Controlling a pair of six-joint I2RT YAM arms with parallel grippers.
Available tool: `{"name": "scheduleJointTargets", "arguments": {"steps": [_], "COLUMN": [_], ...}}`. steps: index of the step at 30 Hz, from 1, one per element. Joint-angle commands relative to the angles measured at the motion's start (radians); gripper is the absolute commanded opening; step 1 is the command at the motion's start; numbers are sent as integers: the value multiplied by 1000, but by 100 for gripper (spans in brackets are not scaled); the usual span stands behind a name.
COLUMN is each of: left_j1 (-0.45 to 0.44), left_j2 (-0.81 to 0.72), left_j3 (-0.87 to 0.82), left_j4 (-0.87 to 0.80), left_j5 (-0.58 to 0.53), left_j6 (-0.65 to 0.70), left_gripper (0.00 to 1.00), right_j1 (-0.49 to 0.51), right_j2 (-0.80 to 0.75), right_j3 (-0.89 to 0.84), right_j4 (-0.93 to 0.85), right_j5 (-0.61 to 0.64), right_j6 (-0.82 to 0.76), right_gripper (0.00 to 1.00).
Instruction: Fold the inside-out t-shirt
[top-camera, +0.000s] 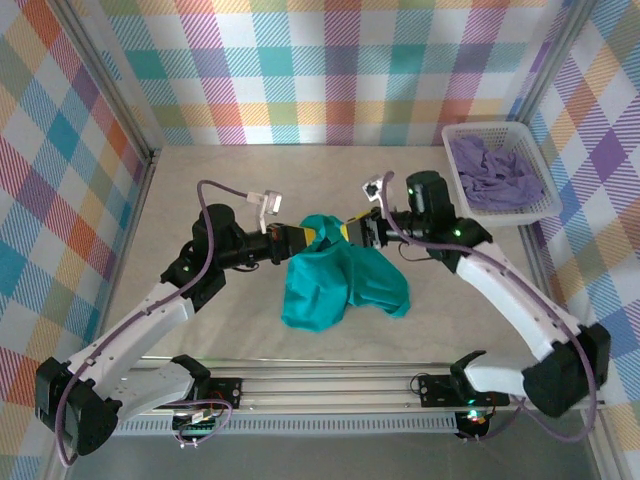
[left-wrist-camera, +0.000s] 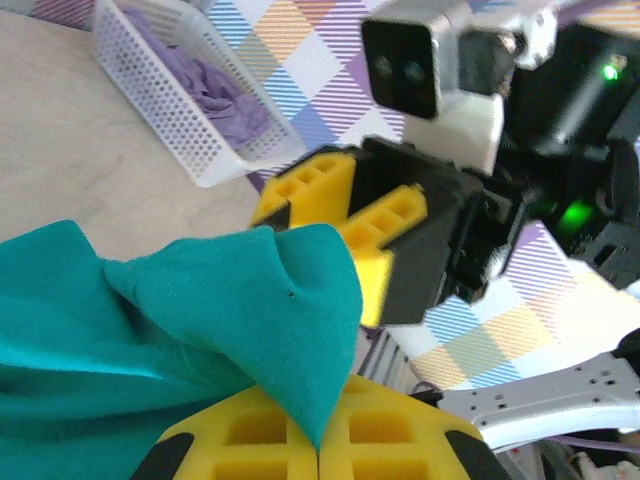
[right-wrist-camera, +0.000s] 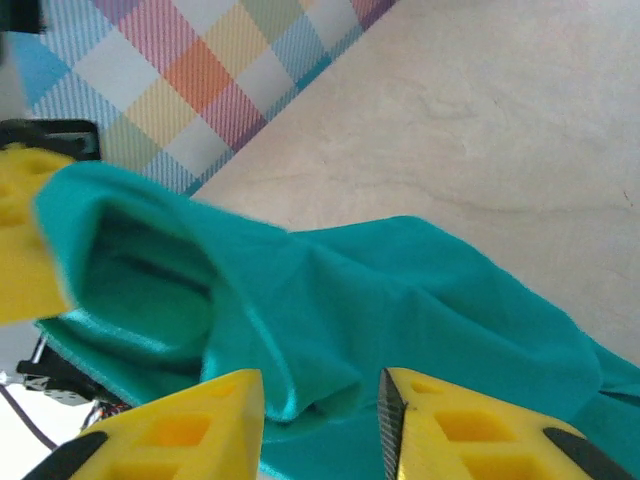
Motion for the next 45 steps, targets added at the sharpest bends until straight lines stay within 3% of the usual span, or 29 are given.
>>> {"name": "scheduleJointTargets", "arguments": {"steps": [1,5,9,20,25,27,31,35,40,45], "left_j1": [8,8,8,8,10,20,61,79,78,24], "left_j2": [-14,-10,-5,-8,-23,-35,-51,-43,-32,-91], "left_j3": [-12,-13,-14,-18,-24,-27,-50,-62,-23,26], "left_j4": [86,84,83,61,39,25,39,22,-166,-377], "left_j5": [35,27,23,27,-4,-36,-65,-101,-255,-482], "left_j6": [-48,-48,-48,-29,-21,-21,-49,-45,51,169], "left_gripper": [0,0,0,0,0,0,0,0,33,56], "right_j1": [19,62,123,154,154,150,89,30,28,28], "right_j2": [-95,-91,-38,98,91,57,-17,-32,16,62], "right_j3": [-70,-75,-41,55,75,73,53,11,-27,-28], "right_j4": [69,83,79,100,40,3,11,170,421,474], "right_j5": [18,5,71,131,200,209,-7,-278,-414,-391], "right_j6": [-11,-14,-41,-54,-94,-126,-104,44,251,316], "right_gripper": [41,45,46,41,3,0,0,0,0,0]}}
